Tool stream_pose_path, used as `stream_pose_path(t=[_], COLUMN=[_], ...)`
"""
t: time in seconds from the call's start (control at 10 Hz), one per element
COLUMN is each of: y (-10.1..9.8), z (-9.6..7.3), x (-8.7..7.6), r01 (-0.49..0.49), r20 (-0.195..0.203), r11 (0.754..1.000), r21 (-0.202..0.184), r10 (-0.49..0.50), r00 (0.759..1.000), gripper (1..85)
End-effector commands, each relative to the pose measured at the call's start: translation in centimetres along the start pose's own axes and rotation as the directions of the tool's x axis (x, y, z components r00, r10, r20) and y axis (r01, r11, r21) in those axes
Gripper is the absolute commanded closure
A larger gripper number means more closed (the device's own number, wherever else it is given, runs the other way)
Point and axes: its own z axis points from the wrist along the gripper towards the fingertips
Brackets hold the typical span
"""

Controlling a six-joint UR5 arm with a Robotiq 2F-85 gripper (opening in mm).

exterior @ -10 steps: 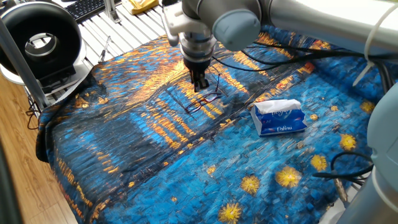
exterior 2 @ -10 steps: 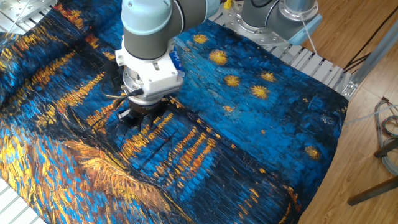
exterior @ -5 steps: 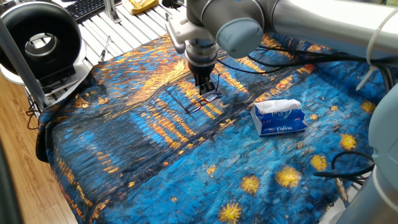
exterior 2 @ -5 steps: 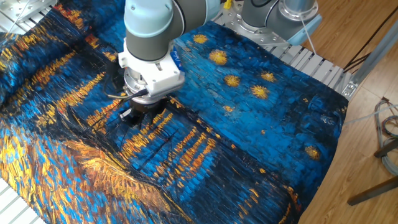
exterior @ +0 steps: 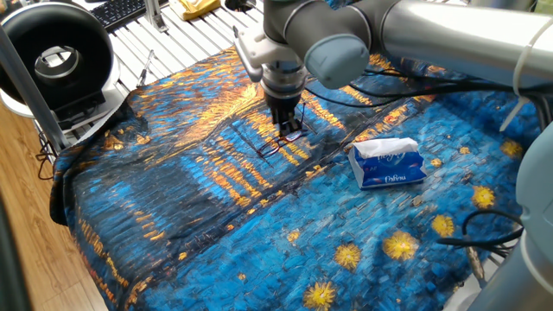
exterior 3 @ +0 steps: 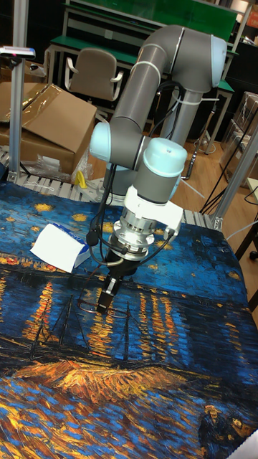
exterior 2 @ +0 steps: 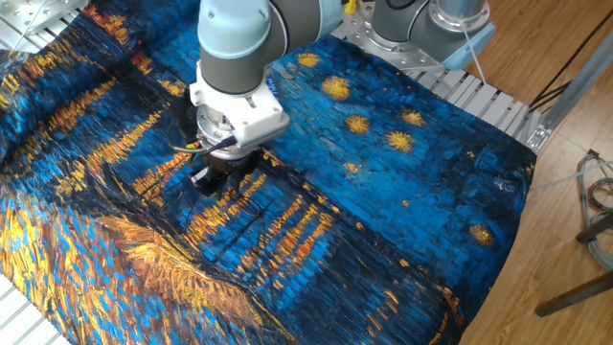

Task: Unfold the leg of the glasses (with one hand)

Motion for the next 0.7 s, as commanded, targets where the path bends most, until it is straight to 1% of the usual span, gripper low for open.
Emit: stream_pose_path(t=[0.0,0.3,0.6], y=[0.53,0.79,0.87], z=[0.56,0.72,0.82], x=[0.09,0.13,-0.11], r01=[0.008,0.006,0.0], r20=[0.022,0.026,0.038], r11=[1.0,1.0,1.0], r21=[0.001,-0.002,-0.004], r10=[-0.008,-0.006,0.0], r00=[1.0,1.0,0.999], gripper=[48.7,48.7,49.7])
